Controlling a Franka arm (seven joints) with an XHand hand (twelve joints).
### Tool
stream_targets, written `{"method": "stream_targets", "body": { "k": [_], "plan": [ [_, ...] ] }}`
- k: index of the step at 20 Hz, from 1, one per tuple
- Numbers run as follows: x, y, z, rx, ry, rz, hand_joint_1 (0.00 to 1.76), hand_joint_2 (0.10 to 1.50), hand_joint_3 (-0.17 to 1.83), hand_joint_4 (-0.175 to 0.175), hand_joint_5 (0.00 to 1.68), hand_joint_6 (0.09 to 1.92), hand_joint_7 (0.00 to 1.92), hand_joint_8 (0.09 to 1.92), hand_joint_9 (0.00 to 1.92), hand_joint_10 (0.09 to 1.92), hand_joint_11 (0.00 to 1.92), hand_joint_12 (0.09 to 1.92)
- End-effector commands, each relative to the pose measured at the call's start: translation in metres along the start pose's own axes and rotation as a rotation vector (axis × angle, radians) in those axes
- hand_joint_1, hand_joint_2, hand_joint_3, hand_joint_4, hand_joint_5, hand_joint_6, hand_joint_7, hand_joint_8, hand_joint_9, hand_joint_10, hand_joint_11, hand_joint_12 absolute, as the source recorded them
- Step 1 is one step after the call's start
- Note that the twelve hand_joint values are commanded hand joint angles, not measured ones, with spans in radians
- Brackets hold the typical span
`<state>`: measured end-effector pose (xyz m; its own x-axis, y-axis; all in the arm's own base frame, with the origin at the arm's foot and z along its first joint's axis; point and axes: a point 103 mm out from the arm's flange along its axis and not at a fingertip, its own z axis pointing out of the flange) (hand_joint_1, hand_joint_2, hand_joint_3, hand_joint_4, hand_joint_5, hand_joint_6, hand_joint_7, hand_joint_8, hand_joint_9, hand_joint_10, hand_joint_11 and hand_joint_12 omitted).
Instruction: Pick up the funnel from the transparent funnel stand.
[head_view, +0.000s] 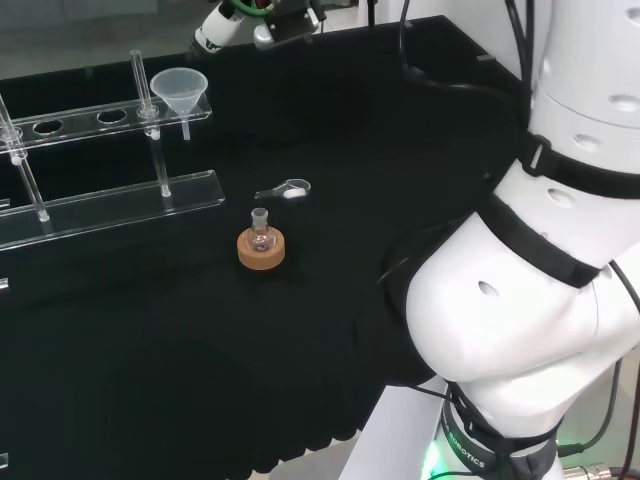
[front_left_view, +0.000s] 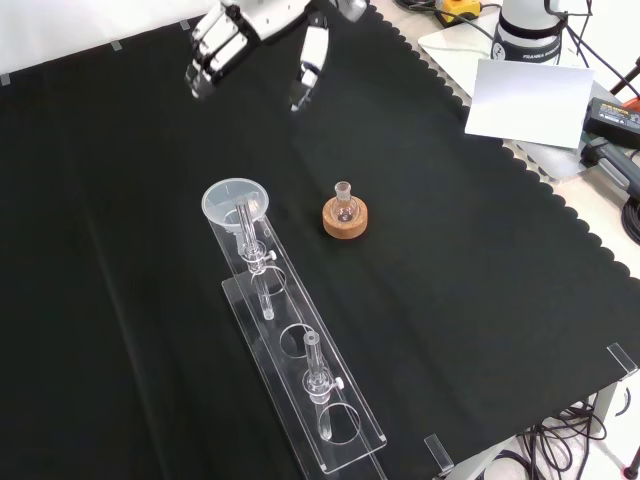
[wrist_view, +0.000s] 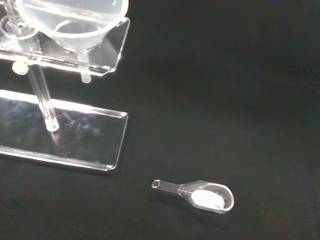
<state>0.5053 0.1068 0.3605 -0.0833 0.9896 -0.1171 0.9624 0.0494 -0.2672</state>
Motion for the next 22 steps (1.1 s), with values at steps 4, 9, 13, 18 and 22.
{"method": "stream_targets", "body": {
  "k": [4,9,13,18,22],
  "plan": [
    [0.040,0.045,0.022,0.103,-0.041,-0.018,0.52,0.83,0.21,-0.007,0.18,0.09,0.02,0.59,0.33,0.71,0.25,1.38],
    [0.048,0.058,0.027,0.150,-0.064,-0.015,0.54,0.80,0.20,-0.004,0.15,0.09,0.00,0.54,0.31,0.70,0.25,1.38],
    [0.051,0.065,0.030,0.173,-0.055,-0.020,0.56,0.77,0.19,0.002,0.12,0.09,0.00,0.44,0.27,0.71,0.26,1.40],
    [0.057,0.072,0.033,0.195,-0.069,-0.023,0.59,0.75,0.18,0.009,0.10,0.09,0.00,0.40,0.24,0.76,0.31,1.43],
    [0.061,0.078,0.038,0.203,-0.068,-0.029,0.60,0.74,0.18,0.012,0.07,0.09,0.00,0.38,0.22,0.78,0.32,1.44]
  ]
}}
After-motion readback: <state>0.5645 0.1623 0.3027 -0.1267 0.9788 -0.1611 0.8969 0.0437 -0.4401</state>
